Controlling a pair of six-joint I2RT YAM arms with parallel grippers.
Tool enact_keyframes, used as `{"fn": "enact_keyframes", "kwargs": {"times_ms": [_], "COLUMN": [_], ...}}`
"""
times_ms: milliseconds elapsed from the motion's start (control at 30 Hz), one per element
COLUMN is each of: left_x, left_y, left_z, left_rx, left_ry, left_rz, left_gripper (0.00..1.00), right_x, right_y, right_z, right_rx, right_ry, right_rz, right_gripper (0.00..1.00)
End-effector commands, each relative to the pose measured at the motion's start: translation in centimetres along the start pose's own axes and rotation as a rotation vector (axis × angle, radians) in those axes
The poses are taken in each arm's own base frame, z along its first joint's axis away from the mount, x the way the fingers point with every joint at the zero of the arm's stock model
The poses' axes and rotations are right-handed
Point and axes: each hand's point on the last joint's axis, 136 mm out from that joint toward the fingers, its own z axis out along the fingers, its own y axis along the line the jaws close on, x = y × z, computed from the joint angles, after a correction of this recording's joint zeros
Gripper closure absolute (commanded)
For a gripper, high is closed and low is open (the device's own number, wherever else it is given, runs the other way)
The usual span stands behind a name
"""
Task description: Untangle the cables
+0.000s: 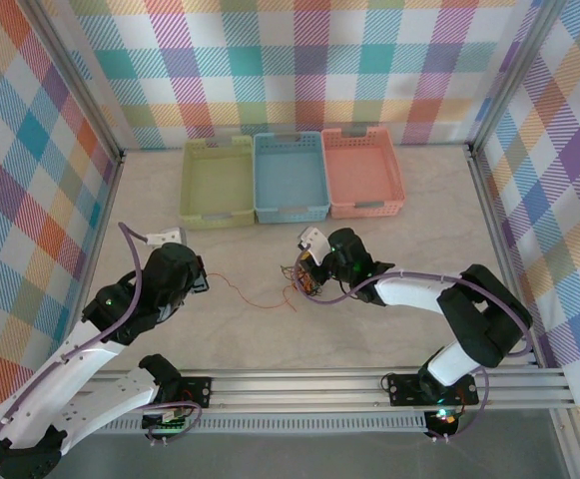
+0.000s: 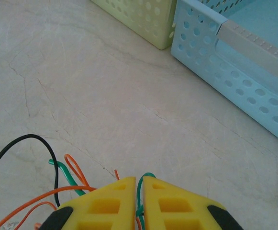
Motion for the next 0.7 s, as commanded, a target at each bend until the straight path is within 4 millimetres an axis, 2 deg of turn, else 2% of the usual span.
{"fn": "enact_keyframes", "kwargs": {"times_ms": [0, 100, 200, 367, 500, 667], "left_x": [-3.2, -5.1, -7.0, -10.8, -12.7, -14.1], "left_y": [-2.7, -7.3, -11.0, -15.2, -18.4, -21.4], "left_z": [-2.3, -4.5, -7.4, -11.9, -13.5, -14.6], "left_rx": [0.137, 0.351, 0.533, 0.736, 0.852, 0.960], "left_ry": [-0.064, -0.042, -0.029, -0.064, -0.051, -0.008], "left_rz": [-0.031, -0.019, -0.004, 0.002, 0.002, 0.011], "left_gripper": [1.00, 1.00, 1.00, 1.00, 1.00, 1.00], "right_x": [-2.3, -3.4, -4.7, -5.7, -5.9, -5.8], "right_y": [-0.3, 0.6, 2.0, 4.0, 5.9, 7.2], "right_z": [-1.4, -2.4, -3.6, -4.9, -5.5, -5.7], "right_rx": [0.020, -0.023, -0.088, -0.183, -0.261, -0.321], "right_ry": [-0.108, -0.190, -0.280, -0.369, -0.407, -0.421], "right_rz": [0.002, -0.021, -0.048, -0.095, -0.142, -0.174], "right_gripper": [0.75, 0.66, 0.69, 0.64, 0.57, 0.49]}}
